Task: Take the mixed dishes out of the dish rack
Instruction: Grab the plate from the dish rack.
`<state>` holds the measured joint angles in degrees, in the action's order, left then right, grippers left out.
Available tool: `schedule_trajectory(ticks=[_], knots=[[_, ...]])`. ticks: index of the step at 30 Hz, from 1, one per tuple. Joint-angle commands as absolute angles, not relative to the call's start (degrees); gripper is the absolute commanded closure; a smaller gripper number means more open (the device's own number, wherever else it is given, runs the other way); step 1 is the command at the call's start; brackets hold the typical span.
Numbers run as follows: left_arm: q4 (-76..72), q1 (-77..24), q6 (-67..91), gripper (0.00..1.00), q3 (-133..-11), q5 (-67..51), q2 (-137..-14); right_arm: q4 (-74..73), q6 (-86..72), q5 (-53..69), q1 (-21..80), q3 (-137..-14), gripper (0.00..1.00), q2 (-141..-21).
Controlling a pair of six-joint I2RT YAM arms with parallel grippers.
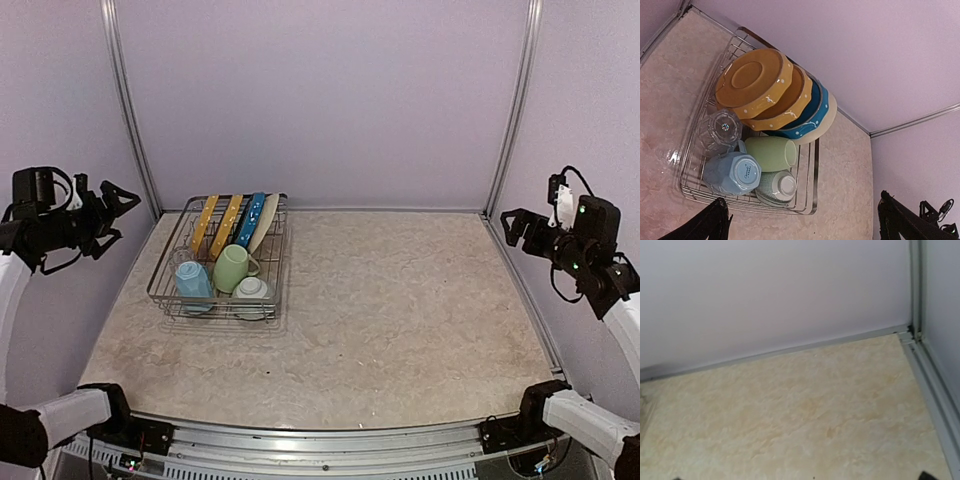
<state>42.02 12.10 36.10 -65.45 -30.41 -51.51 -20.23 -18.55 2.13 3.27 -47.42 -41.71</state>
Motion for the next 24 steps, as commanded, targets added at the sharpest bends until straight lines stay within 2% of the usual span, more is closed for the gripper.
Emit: schedule_trajectory(ticks=[1, 4, 8, 17, 24], knots=[[45.2, 5.2, 33.4, 0.01, -69.6, -29.3, -55.5, -20.5, -16.6, 5.9, 4.1, -47.2, 0.00, -44.4], [49.5, -3.5, 29.9, 0.01, -74.3, -19.8, -60.8, -22.0, -16.1, 8.4, 4.1, -47.8, 0.00, -46.6], [54.3, -9.6, 26.0, 0.02, -81.6, -6.3, -69.6, -21.9, -16.2, 10.1, 4.0, -47.5, 0.00, -46.5], [59.2, -15.2, 20.5, 0.02, -98.1, 8.4, -90.5, -21.6, -15.7, 9.3, 4.1, -45.6, 0.00, -44.4], [67.1, -17.5, 18.9, 0.12, -115.0, 17.7, -110.1, -21.6, -14.5, 8.0, 4.2, -43.5, 0.00, -44.1]])
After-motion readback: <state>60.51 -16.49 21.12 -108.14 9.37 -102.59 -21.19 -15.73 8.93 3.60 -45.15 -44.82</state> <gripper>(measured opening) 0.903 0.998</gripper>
